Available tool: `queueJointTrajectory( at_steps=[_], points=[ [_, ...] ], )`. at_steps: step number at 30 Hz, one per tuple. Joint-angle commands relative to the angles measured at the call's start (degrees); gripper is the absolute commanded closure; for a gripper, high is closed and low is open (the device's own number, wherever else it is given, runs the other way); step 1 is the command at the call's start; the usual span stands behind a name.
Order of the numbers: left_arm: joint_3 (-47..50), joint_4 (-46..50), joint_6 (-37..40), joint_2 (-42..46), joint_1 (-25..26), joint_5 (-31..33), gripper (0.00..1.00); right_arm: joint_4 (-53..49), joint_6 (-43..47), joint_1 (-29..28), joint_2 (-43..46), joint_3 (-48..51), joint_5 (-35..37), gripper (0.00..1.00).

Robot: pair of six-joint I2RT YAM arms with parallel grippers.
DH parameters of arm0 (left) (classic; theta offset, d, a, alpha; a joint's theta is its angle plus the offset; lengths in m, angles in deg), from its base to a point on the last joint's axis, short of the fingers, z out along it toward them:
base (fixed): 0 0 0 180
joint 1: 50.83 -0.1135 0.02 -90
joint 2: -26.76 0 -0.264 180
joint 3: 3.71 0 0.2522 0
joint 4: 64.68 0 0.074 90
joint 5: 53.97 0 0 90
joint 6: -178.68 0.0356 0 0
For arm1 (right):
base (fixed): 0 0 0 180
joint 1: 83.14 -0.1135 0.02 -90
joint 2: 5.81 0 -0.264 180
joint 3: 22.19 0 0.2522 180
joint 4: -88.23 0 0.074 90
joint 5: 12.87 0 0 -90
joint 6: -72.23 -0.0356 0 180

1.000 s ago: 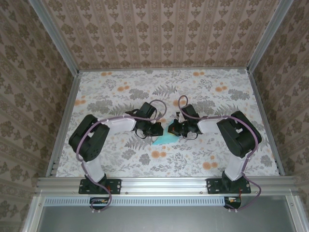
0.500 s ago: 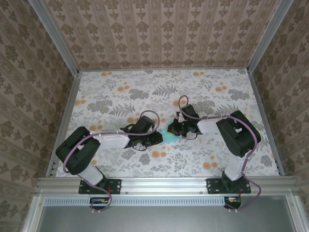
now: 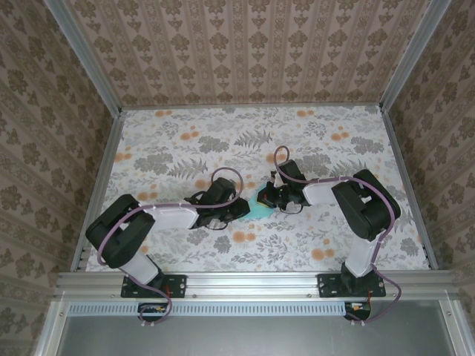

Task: Fold a paper plane with a square sheet of paper (pick it up from the middle)
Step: Fourth fold the wing at the center of the table.

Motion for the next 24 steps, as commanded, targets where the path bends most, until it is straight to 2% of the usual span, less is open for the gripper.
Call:
queueJointTrajectory(
  at_steps=[1, 13, 24],
  points=[
    [0.6, 1.2, -1.1, -1.5, 0.2, 2.4, 0.8, -8.2, -0.4, -0.1, -4.8, 2.8, 7.8, 0.95],
    [3.1, 0.6, -3.5, -2.7, 0.1, 3.6, 0.85, -8.6, -0.5, 0.2, -5.0, 3.3, 7.7, 0.96],
    [9.2, -1.0, -6.7, -2.3, 0.2, 5.5, 0.89, -9.2, -0.4, 0.8, -5.3, 3.9, 8.0, 0.96]
  ],
)
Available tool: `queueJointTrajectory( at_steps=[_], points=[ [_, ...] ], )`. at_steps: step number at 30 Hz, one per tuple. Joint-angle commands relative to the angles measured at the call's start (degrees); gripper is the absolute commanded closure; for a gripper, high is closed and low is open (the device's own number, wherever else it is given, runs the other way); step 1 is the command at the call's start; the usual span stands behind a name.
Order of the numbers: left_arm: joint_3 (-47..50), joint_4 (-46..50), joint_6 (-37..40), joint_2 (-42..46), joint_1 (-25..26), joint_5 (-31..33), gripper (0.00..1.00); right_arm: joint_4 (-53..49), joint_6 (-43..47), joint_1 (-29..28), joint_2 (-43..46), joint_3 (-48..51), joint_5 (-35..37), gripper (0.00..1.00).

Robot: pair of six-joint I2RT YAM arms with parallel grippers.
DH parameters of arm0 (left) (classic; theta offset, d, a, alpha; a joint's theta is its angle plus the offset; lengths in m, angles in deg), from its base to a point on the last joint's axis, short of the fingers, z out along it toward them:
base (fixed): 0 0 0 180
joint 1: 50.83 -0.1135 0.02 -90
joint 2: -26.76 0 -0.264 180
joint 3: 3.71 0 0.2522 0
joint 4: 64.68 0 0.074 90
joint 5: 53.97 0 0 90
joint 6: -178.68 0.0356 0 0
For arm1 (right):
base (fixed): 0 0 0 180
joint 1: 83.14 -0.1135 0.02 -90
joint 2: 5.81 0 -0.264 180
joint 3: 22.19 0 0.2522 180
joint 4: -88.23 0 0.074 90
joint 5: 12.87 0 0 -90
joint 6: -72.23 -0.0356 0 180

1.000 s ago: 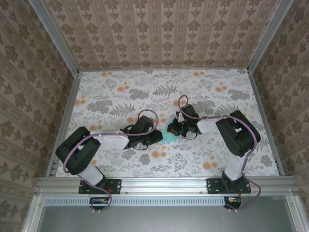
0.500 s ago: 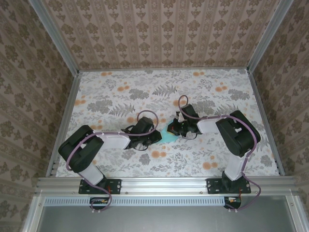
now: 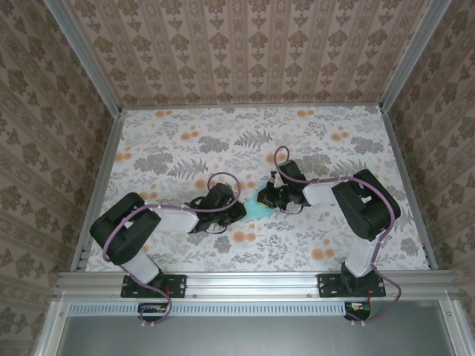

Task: Fold a paper plane with a square sheet of paper (pick it up from the middle)
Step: Fourth fold the wing at the center of the table.

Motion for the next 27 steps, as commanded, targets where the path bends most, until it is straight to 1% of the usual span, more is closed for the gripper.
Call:
queueJointTrajectory(
  at_steps=[1, 6, 10, 12, 16, 19, 23, 27],
  points=[
    [5.1, 5.9, -2.7, -0.3, 0.2, 3.0, 0.9, -9.5, -0.4, 0.6, -5.4, 3.5, 8.2, 0.96],
    [9.1, 6.1, -5.5, 2.1, 0.2, 3.6, 0.91, -10.3, -0.4, 0.9, -5.9, 3.4, 8.7, 0.96],
    [10.1, 10.8, -5.3, 6.6, 0.0, 4.7, 0.92, -11.4, -0.1, 1.0, -5.9, 3.4, 9.1, 0.96],
    [9.1, 13.4, -3.4, 9.9, -0.5, 4.9, 0.93, -11.7, 0.0, 1.0, -5.8, 3.4, 9.1, 0.96],
    [4.4, 17.6, 3.4, 15.5, -1.3, 4.1, 0.93, -11.8, 0.1, 1.0, -5.4, 3.2, 8.8, 0.96],
    [1.1, 18.3, 6.8, 18.0, -1.4, 3.1, 0.93, -11.8, 0.2, 1.0, -5.4, 2.9, 8.5, 0.96],
    [-1.3, 14.2, 8.3, 16.5, -1.4, -0.6, 0.95, -11.8, 0.0, 1.0, -5.3, 2.7, 8.3, 0.96],
    [-4.2, 10.0, 8.8, 9.6, -1.4, -4.9, 1.0, -11.8, 0.0, 1.0, -5.4, 2.6, 7.7, 0.96]
  ],
)
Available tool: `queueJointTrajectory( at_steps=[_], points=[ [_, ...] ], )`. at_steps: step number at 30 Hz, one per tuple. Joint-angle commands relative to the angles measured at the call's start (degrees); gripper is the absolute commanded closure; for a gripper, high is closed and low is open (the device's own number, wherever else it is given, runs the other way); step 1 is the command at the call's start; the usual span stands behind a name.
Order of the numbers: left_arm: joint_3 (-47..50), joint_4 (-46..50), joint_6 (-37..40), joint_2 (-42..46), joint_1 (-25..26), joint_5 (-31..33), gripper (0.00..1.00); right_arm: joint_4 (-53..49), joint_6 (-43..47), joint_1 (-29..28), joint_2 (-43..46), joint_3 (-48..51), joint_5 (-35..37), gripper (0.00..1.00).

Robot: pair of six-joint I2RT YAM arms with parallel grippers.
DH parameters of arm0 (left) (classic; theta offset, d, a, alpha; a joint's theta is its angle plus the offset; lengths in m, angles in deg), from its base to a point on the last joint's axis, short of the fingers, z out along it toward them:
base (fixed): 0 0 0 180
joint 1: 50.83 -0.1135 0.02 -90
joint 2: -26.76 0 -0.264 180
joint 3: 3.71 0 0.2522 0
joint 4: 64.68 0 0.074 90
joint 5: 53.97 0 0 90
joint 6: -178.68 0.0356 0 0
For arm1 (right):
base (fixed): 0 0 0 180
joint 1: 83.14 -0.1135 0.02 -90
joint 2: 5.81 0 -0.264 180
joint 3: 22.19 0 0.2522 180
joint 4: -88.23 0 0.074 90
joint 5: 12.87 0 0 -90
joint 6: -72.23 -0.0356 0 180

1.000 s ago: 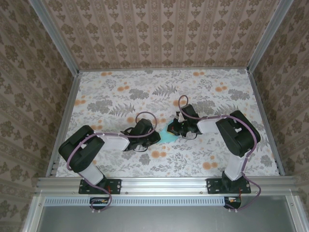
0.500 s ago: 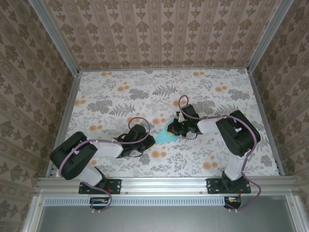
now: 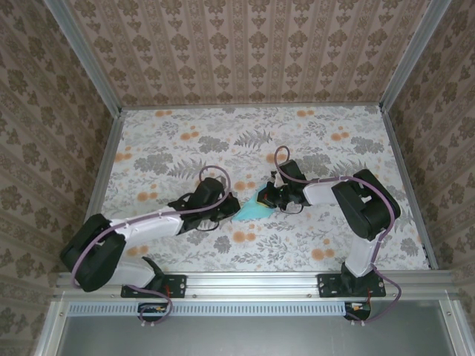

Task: Fold a paper plane with a square sheet of paper (pick it up from the middle)
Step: Fourth fold the wing at the center of the table.

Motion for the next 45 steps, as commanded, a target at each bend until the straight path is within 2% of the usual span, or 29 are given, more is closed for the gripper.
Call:
queueJointTrajectory(
  at_steps=[1, 4, 8, 14, 21, 26, 36, 45],
  points=[
    [-2.4, -2.8, 2.5, -5.7, -0.4, -4.6, 1.0, -11.6, 0.1, 0.7, -5.1, 2.7, 8.2, 0.96],
    [-3.7, -4.6, 2.2, -9.9, -0.3, -5.4, 1.0, -11.7, 0.2, 0.7, -4.7, 2.8, 7.8, 0.96],
    [-2.9, -4.3, 1.7, -13.4, -0.4, -3.2, 1.0, -11.7, 0.5, 0.7, -3.6, 2.9, 7.4, 0.96],
    [0.4, -4.7, 0.4, -13.8, -0.7, -0.3, 1.0, -11.5, 1.8, 0.7, -1.7, 2.7, 7.0, 0.96],
    [3.1, -5.6, -1.7, -14.3, -1.1, -0.4, 1.0, -10.7, 6.8, 0.9, 2.9, 0.2, 4.6, 0.94],
    [3.2, -5.0, -2.6, -15.4, -1.2, -0.8, 1.0, -6.8, 6.9, -1.1, 6.5, -0.4, 1.7, 0.89],
    [3.1, -4.9, -4.0, -16.7, -1.3, -1.5, 1.0, -1.4, 2.2, -6.6, 2.5, -1.0, -0.7, 0.92],
    [2.7, -4.3, -4.3, -17.2, -1.4, -1.8, 1.0, -1.3, 2.6, -6.8, -1.2, -2.5, -2.1, 0.93]
  ],
)
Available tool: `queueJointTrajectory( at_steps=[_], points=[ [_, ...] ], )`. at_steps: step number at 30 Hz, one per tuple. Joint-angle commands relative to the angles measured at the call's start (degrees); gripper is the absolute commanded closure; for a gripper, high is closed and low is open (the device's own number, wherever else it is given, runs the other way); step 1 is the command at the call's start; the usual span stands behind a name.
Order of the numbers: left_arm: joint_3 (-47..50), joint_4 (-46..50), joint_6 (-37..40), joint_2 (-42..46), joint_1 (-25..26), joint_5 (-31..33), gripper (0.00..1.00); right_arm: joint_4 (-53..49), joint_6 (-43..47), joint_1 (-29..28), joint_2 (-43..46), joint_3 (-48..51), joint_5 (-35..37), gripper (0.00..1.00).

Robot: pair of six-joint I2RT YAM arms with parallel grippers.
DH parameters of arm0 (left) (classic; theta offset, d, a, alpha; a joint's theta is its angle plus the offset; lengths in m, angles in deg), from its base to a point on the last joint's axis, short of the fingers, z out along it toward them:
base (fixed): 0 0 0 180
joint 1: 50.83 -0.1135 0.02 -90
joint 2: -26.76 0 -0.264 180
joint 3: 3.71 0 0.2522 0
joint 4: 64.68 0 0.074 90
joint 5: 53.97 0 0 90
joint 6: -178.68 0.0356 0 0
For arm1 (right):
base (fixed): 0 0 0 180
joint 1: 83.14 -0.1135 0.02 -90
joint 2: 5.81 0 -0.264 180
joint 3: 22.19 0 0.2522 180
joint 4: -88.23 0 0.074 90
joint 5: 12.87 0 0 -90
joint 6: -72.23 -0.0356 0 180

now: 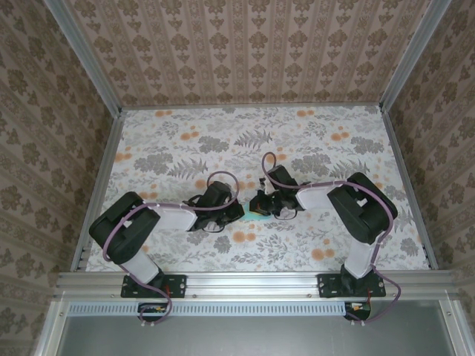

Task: Fold a paper plane with a square sheet of paper (pick it up from the middle)
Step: Fourth fold the wing at the center of the table.

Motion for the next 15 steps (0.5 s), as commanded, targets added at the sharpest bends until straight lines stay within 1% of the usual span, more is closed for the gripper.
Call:
queueJointTrajectory(
  at_steps=[1, 9, 13, 15],
  points=[
    [1.3, 5.7, -1.3, -3.2, -0.4, 1.6, 1.0, 0.9, -0.6, -0.2, -1.8, -1.6, -1.0, 0.93],
    [1.1, 6.6, -1.6, -3.3, -0.4, 1.6, 1.0, 2.6, -1.1, -0.3, -1.3, -1.6, -2.6, 0.93],
    [1.1, 6.8, -1.8, -3.3, -0.4, 1.8, 1.0, 1.8, -0.7, -0.5, -2.3, -1.9, -1.9, 0.93],
    [1.1, 7.3, -1.8, -3.3, -0.4, 1.9, 1.0, -0.4, 0.3, -0.4, -3.2, -2.5, -0.2, 0.93]
  ],
)
